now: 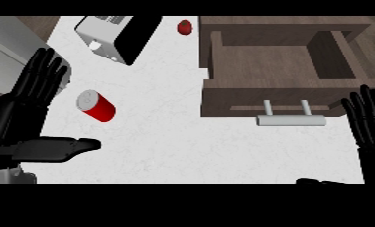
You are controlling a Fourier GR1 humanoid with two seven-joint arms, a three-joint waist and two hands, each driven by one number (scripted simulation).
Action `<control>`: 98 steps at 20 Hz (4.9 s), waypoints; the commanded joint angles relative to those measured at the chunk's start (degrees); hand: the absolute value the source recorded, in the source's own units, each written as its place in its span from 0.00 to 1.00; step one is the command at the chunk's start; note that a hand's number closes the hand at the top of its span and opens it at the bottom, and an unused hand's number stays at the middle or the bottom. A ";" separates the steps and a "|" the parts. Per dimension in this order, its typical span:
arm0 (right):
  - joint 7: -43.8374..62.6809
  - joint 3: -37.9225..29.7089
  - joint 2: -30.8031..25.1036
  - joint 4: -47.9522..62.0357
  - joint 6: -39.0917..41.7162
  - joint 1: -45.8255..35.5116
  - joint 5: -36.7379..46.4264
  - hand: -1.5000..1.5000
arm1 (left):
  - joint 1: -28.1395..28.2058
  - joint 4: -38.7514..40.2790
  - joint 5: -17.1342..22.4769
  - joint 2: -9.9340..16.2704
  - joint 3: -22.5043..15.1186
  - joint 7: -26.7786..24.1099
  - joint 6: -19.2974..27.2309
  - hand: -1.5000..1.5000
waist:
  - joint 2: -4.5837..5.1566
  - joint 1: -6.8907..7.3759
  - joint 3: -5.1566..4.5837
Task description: Pick up the can, place it into the drawer and close the drawer
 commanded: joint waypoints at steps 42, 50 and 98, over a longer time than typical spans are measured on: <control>-3.55 -5.25 3.57 4.45 6.61 -1.43 2.26 0.00 | -4.69 49.17 -4.26 4.03 9.71 -36.58 -6.63 0.00 | 0.09 -0.04 -0.03; -5.63 -4.56 4.82 1.57 7.34 2.98 4.35 0.00 | -6.49 53.20 -5.37 2.22 8.23 -38.81 -4.26 0.00 | 0.03 -0.07 -0.02; -1.03 -8.93 5.24 -2.72 10.26 2.79 -1.48 0.00 | -27.46 89.41 -5.12 1.73 8.09 -54.87 -4.18 1.00 | 0.02 -0.21 -0.01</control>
